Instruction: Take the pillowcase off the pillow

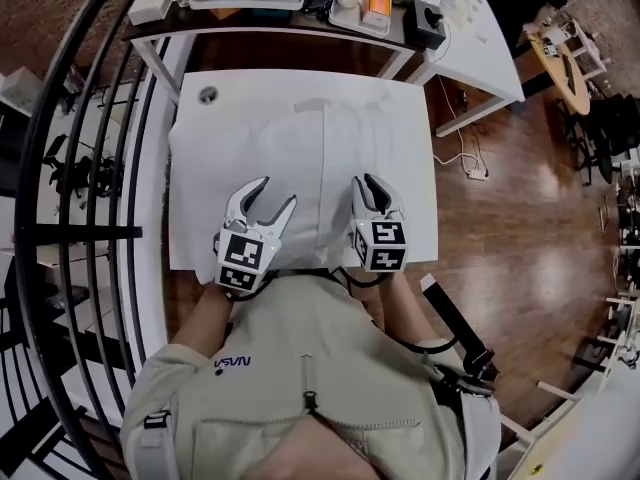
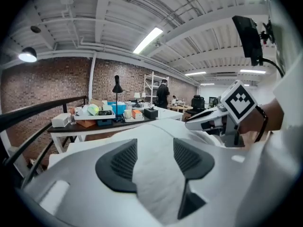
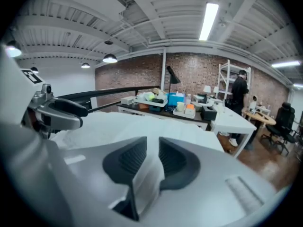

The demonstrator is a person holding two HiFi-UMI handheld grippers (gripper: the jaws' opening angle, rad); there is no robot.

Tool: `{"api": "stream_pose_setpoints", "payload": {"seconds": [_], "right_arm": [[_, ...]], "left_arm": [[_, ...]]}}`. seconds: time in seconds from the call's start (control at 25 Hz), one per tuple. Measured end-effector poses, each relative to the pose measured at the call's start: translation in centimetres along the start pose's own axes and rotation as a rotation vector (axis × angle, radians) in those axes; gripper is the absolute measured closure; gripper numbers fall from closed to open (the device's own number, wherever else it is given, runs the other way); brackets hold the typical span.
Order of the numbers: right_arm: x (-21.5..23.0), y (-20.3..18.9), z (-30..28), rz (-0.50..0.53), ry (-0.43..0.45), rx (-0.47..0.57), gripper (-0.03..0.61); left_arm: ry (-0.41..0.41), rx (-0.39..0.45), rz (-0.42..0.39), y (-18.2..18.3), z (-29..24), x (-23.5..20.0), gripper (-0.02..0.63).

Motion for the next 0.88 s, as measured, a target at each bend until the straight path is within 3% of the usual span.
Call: {"api": "stream_pose_setpoints", "payload": {"seconds": [0.24, 0.36, 0.64, 0.88], "right_arm": [[-1.3, -2.5, 3.2, -0.016, -0.069, 0.013, 0.499], [-2.2, -4.0, 4.5, 0.005, -0.058, 0.000, 0.499], [-2.7, -5.7, 6.0, 0.018, 0.088, -0.011, 0.461], [-3.3, -8.4, 6.5, 0.004, 0.250, -0.040, 0.431]], "left_arm": [[-0.091, -0.027, -0.031, -2.3, 0.2, 2.7, 0.364], [-0.090, -0.052, -0.038, -2.9, 0.5, 3.8, 0.357], [-0.019, -0.177, -0.033, -4.3, 1.0, 7.7, 0.340], [0.116, -0.282, -0.078, -6.0, 0.7, 8.9, 0.334]]}}
Point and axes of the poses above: the fingertips, and each gripper's own axes: z backward along the fingers, x to its right, y out of its top, the point moved 3 cm from there along z, backward along the fingers, and after that the axes turned 6 degrees about -z, right-handed, at the moved point
